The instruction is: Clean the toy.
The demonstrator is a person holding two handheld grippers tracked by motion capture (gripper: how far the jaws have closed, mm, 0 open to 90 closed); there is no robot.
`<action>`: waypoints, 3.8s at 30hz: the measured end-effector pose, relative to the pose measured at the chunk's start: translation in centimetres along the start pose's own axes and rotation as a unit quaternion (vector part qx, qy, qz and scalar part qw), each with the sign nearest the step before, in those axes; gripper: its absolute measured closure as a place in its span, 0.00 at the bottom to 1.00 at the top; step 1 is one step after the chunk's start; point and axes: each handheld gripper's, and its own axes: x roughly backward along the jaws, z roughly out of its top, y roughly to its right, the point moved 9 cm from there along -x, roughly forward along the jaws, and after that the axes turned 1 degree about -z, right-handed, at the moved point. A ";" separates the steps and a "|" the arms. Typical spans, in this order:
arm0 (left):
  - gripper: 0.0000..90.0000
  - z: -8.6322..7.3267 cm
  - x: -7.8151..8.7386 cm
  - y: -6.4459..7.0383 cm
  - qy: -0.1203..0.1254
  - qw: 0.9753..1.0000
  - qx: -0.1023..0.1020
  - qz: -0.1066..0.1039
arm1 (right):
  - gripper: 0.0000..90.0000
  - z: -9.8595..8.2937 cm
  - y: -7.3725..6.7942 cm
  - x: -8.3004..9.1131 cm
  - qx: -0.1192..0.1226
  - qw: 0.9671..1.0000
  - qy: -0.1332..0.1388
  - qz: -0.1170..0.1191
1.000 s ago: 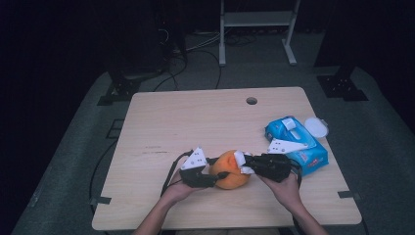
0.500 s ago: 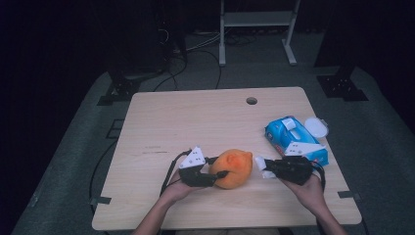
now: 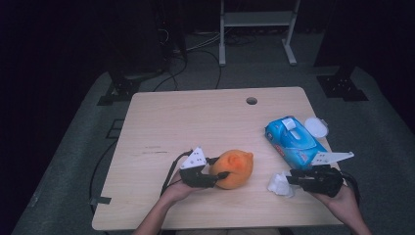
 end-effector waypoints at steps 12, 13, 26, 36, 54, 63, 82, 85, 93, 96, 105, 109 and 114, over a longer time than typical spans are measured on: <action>0.42 0.2 -0.7 0.9 -0.008 1.000 -0.016 -0.004 | 0.72 8.9 -6.5 -5.3 0.063 0.994 0.060 0.072; 0.41 0.2 -0.7 1.1 -0.009 1.000 -0.019 -0.007 | 0.76 9.5 -6.4 -5.9 0.060 0.993 0.065 0.072; 0.27 2.3 0.8 1.3 0.021 0.996 0.025 -0.085 | 0.78 5.2 -8.5 -6.0 0.075 0.982 0.007 0.175; 0.32 1.8 -2.6 1.4 -0.067 0.991 0.029 -0.116 | 0.70 3.7 -9.5 -5.2 0.130 0.975 -0.002 0.182; 0.83 3.5 -1.7 2.5 -0.028 0.998 -0.050 -0.039 | 0.53 6.2 -5.4 -0.6 0.037 0.976 0.139 0.165; 0.89 3.6 -0.8 -0.1 -0.027 0.998 -0.051 0.015 | 0.52 5.2 -4.6 -2.4 0.020 0.981 0.115 0.154; 0.76 1.1 1.3 -3.3 -0.013 0.997 -0.006 0.076 | 0.48 5.1 -3.8 -4.7 0.030 0.992 0.077 0.098; 0.70 1.2 1.4 -3.1 -0.014 0.998 -0.004 0.067 | 0.46 5.0 -3.2 -5.0 0.029 0.994 0.071 0.083; 0.55 1.8 2.4 -2.8 -0.007 0.998 0.009 0.061 | 0.44 4.5 -2.7 -5.3 0.033 0.995 0.061 0.069; 0.52 2.1 3.1 -2.7 -0.001 0.998 0.009 0.061 | 0.44 4.7 -2.6 -5.2 0.034 0.995 0.064 0.063; 0.41 1.8 5.0 -3.2 -0.001 0.997 0.022 0.074 | 0.42 4.5 -1.9 -5.0 0.026 0.996 0.063 0.052; 0.38 1.3 5.5 -3.3 -0.005 0.996 0.029 0.081 | 0.42 4.3 -1.8 -5.0 0.026 0.997 0.060 0.050; 0.36 0.9 6.3 -3.6 -0.006 0.996 0.036 0.087 | 0.42 4.1 -1.6 -4.8 0.025 0.997 0.060 0.046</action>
